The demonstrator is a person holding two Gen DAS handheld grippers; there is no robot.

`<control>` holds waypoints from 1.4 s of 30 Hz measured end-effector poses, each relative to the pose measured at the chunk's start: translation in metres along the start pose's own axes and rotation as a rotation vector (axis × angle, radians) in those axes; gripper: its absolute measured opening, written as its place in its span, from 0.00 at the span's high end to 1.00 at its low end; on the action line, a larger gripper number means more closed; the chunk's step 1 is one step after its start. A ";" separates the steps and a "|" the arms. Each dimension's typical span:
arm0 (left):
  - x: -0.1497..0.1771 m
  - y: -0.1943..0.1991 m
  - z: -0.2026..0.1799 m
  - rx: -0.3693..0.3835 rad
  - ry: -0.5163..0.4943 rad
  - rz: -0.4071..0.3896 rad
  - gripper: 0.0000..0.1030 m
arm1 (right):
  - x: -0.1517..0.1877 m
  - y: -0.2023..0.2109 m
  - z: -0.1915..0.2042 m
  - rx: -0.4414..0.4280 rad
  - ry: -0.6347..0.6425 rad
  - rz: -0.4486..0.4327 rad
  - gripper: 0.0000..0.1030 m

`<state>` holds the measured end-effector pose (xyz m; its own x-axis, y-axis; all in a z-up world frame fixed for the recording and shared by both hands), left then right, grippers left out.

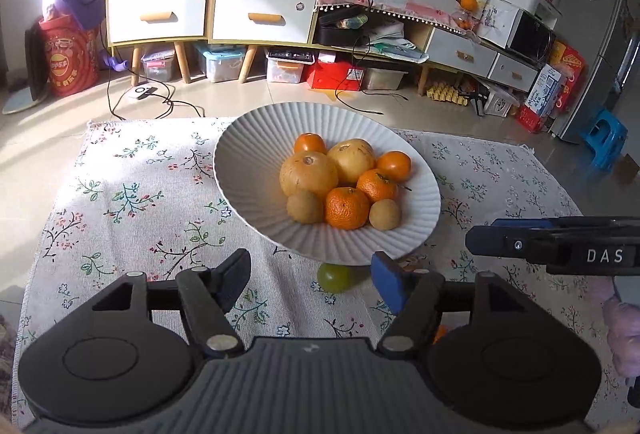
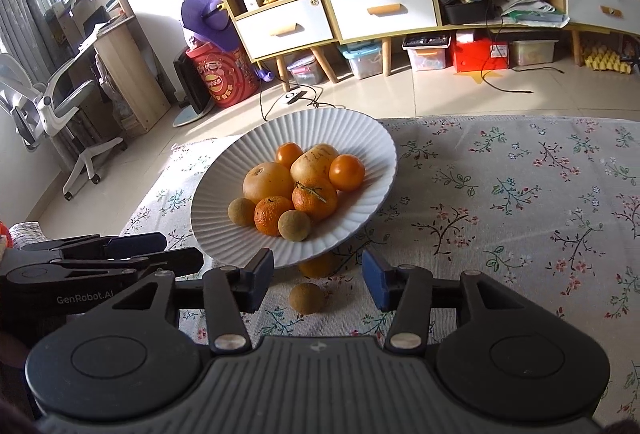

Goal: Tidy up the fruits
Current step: 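Withdraw both tools from the bowl back toward the loose fruit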

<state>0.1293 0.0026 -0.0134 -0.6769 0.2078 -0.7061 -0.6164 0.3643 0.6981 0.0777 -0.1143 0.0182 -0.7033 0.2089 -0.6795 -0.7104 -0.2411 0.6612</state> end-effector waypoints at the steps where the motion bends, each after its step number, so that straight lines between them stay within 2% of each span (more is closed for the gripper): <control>1: 0.003 0.002 0.000 -0.002 -0.008 0.003 0.38 | 0.001 0.002 0.000 0.000 0.002 0.000 0.50; 6: 0.012 0.013 -0.002 -0.005 -0.042 0.002 0.29 | 0.008 0.009 -0.001 -0.005 0.018 0.000 0.42; 10: 0.018 0.020 -0.002 -0.003 -0.055 -0.003 0.19 | 0.013 0.015 -0.001 -0.009 0.029 -0.004 0.31; 12: 0.022 0.021 -0.003 -0.004 -0.068 -0.002 0.19 | 0.017 0.017 0.000 -0.008 0.033 -0.004 0.28; 17: 0.035 0.024 -0.007 -0.005 -0.098 -0.005 0.10 | 0.027 0.021 0.001 -0.003 0.045 0.001 0.19; 24: 0.056 0.024 -0.010 -0.007 -0.153 0.012 0.09 | 0.044 0.023 0.006 0.014 0.101 0.016 0.14; 31: 0.079 0.025 -0.012 -0.009 -0.211 0.033 0.09 | 0.062 0.023 0.012 0.028 0.166 0.041 0.13; 42: 0.098 0.021 -0.017 -0.007 -0.266 0.029 0.09 | 0.082 0.015 0.022 0.034 0.237 0.077 0.12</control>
<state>0.0434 0.0150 -0.0662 -0.5655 0.4498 -0.6913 -0.6016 0.3485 0.7188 0.0083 -0.0798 -0.0204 -0.7329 -0.0377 -0.6793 -0.6580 -0.2145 0.7218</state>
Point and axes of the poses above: each gripper's, at about its wrist camera, not at the fingertips, and y roughly against the way its jaws point, z to its left, x to its underside, the point moved 3 cm from there along -y, roughly the way its jaws point, and after that the axes turned 4 degrees about -x, right-handed, at the moved point
